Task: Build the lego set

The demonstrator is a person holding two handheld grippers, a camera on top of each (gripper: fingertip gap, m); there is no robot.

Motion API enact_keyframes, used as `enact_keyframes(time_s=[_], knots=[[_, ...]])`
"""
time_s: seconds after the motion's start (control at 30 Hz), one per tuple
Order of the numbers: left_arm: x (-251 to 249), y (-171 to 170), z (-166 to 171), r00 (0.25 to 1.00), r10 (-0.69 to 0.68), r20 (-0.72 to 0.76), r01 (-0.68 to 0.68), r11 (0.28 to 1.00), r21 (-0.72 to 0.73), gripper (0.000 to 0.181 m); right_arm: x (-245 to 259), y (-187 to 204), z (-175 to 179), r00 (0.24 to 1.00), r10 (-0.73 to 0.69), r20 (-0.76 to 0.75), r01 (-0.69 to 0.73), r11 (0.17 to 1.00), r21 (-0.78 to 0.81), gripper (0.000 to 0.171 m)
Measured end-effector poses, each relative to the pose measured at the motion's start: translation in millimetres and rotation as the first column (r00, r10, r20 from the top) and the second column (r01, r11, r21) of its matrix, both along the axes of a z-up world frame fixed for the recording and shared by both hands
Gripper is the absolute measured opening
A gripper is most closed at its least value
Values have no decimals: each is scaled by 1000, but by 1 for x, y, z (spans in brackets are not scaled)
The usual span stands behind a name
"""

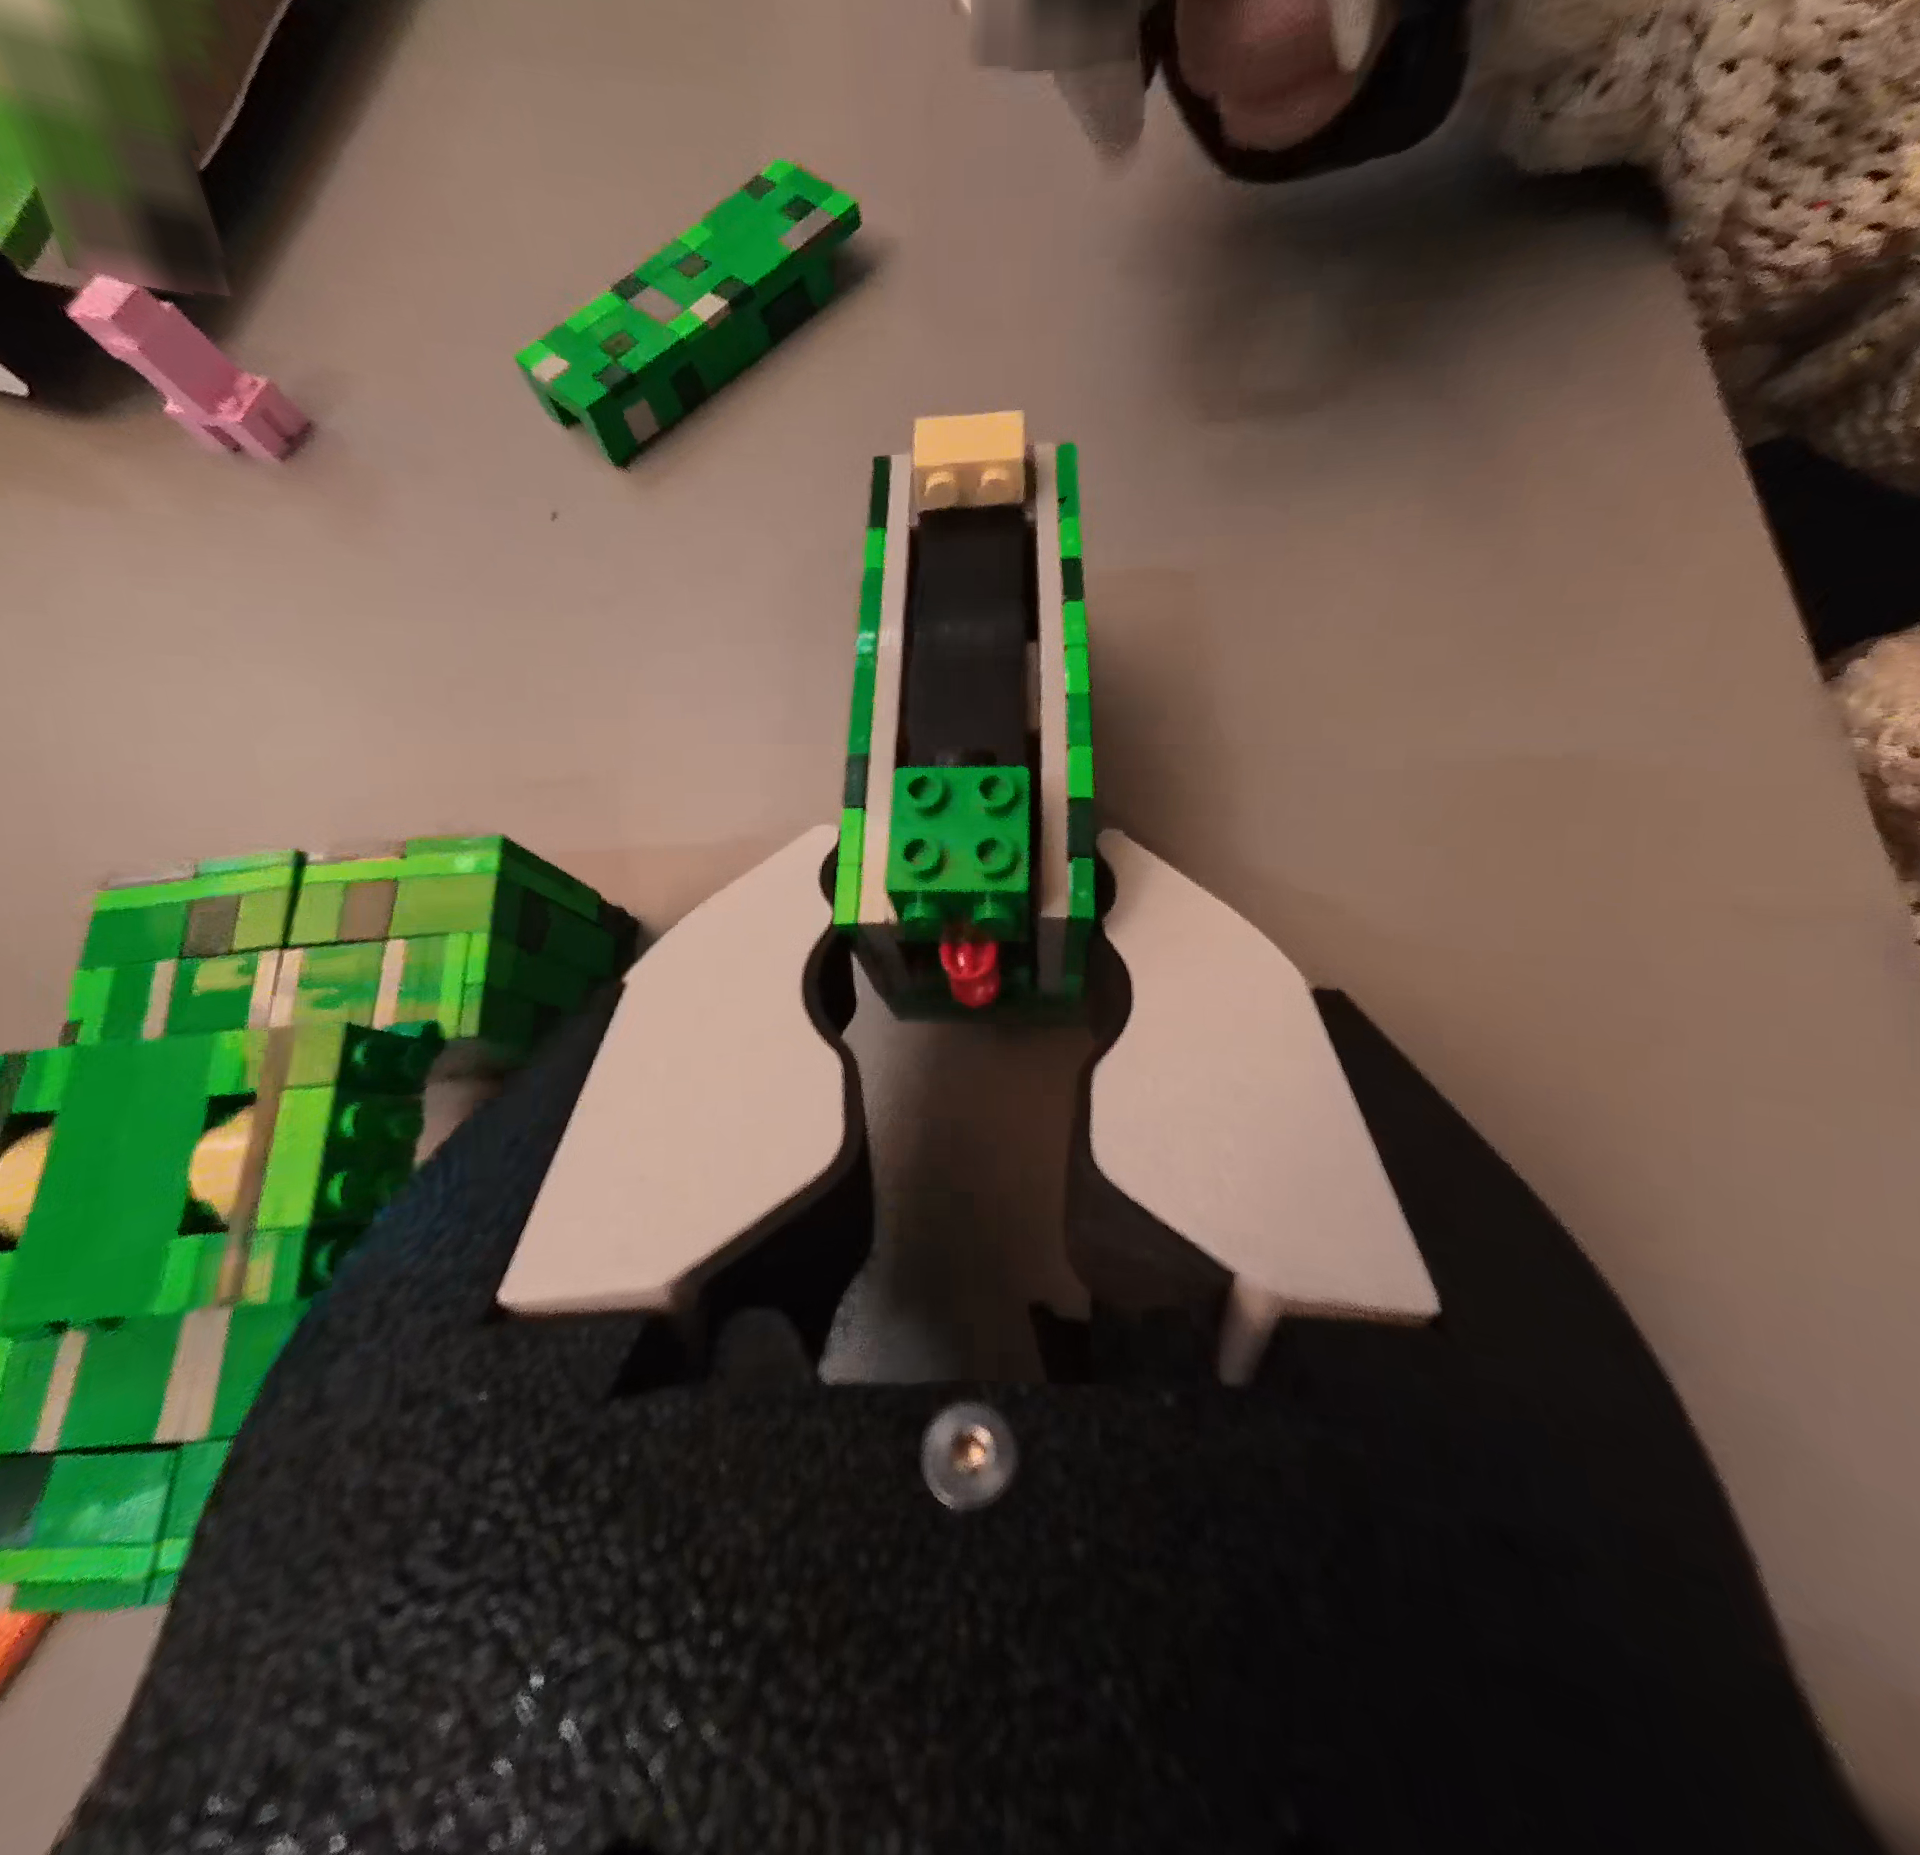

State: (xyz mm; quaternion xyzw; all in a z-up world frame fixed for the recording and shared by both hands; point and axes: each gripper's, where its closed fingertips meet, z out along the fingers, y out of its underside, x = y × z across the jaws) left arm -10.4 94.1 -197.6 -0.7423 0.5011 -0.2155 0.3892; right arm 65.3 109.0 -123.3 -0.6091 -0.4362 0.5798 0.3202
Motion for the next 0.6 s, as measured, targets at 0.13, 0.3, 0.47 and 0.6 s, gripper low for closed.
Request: enact_keyframes(time_s=[0.13,0.3,0.47,0.6], knots=[[4,-5,12,998,-54,29,54,998,-11,40,2,-1,18,981,61,-184,-112,952,-283,16],[8,-9,17,996,-89,28,90,995,-43,40,5,-2,31,949,67,-310,-208,868,-451,16],[11,-13,15,995,-83,64,89,991,-96,40,1,-6,26,961,73,-265,-193,868,-458,16],[9,-15,13,996,-79,31,80,995,-59,40,-7,-12,20,988,102,-116,-130,953,-272,16]])
